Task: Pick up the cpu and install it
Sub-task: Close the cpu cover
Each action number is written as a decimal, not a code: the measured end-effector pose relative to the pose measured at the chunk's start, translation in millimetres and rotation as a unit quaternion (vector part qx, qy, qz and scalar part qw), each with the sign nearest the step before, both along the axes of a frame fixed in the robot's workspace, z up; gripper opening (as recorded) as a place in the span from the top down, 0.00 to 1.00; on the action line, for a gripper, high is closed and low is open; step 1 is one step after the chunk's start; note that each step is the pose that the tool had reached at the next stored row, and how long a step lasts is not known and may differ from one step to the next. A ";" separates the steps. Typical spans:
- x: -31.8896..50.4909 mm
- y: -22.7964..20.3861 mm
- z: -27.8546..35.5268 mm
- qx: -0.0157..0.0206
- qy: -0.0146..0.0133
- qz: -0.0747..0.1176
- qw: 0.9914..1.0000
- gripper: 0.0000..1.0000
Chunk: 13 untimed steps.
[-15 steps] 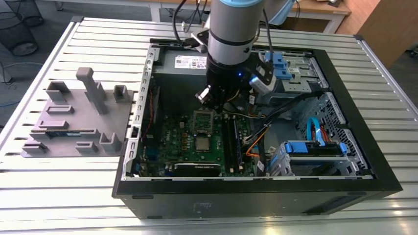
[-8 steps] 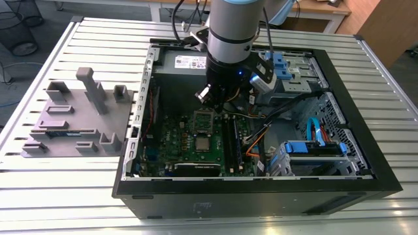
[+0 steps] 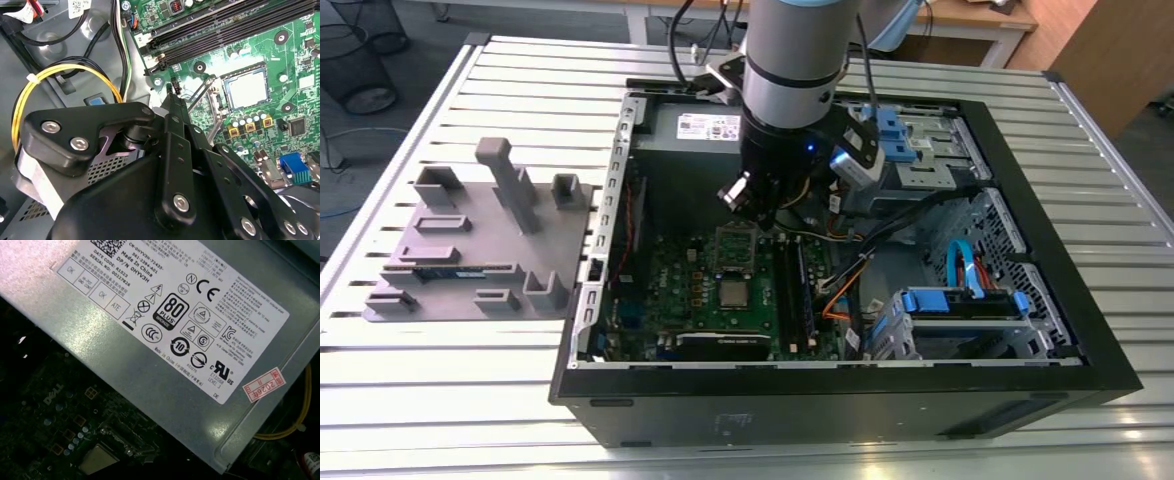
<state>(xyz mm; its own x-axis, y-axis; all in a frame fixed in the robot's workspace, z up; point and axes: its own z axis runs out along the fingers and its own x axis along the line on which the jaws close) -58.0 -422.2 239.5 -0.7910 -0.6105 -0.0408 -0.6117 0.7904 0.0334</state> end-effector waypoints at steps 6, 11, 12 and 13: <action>-0.4 -0.1 1.7 0.000 0.000 0.006 1.000 0.89; -0.7 -0.3 2.9 0.000 0.000 0.010 1.000 0.89; -0.8 -0.4 3.1 0.000 0.000 0.011 1.000 0.89; -0.9 -0.4 3.4 0.000 0.000 0.012 1.000 0.89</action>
<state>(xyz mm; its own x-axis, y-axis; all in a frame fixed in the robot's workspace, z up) -58.9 -422.6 242.8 -0.7767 -0.6286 -0.0408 -0.6298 0.7760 0.0335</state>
